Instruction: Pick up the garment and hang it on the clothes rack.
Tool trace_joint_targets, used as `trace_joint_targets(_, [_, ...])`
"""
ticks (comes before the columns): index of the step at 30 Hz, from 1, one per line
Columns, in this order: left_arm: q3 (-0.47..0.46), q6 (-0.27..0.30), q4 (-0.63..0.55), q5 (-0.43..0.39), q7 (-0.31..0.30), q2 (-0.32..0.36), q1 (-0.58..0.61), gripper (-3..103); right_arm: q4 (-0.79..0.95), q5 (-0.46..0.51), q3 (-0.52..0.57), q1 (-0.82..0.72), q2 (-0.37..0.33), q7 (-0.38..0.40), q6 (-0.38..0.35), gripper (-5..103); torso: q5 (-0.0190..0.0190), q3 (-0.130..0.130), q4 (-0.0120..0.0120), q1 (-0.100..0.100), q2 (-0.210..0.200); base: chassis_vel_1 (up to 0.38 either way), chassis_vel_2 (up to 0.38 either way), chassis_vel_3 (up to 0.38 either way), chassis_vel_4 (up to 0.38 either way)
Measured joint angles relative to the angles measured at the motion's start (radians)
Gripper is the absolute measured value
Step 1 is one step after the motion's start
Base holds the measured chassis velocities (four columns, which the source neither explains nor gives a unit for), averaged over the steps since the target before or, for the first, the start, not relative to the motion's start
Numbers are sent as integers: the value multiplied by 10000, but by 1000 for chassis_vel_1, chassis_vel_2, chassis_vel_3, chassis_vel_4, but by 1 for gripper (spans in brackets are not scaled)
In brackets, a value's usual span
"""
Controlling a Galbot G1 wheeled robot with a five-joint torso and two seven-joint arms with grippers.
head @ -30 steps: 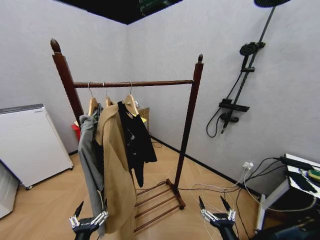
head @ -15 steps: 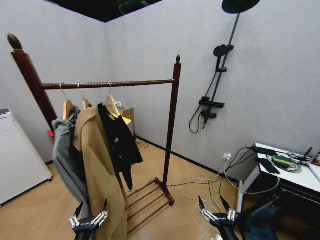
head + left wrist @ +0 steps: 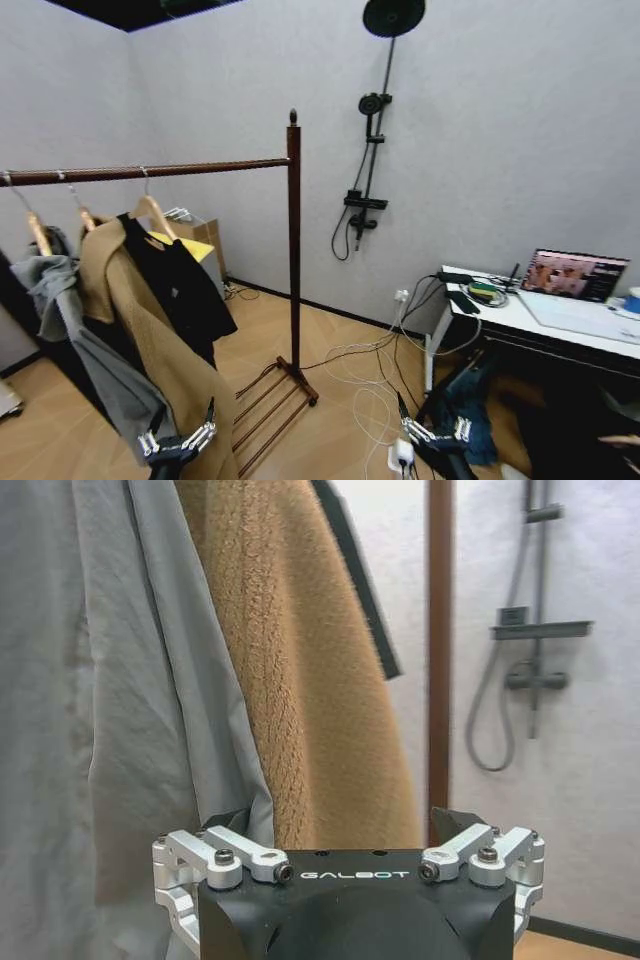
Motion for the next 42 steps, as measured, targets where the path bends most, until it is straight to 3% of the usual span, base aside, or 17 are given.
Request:
trace_joint_targets(12, [1, 0, 0, 0, 6, 0, 0, 100, 0, 1, -1, 2, 0, 1, 0, 100, 1, 1, 2, 1, -1, -49, -46, -45, -48])
trace_joint_targets(32, [0, 0, 0, 0, 2, -1, 2, 100, -2, 1, -3, -2, 0, 1, -2, 100, 1, -5, 2, -13, 8, 134, -142, -139, 139])
trace_joint_targets(42, [1, 0, 0, 0, 4, -1, 1, 100, -2, 1, -1, 5, 0, 0, -2, 100, 1, 3, 2, 9, -4, -46, 8, 3, -19])
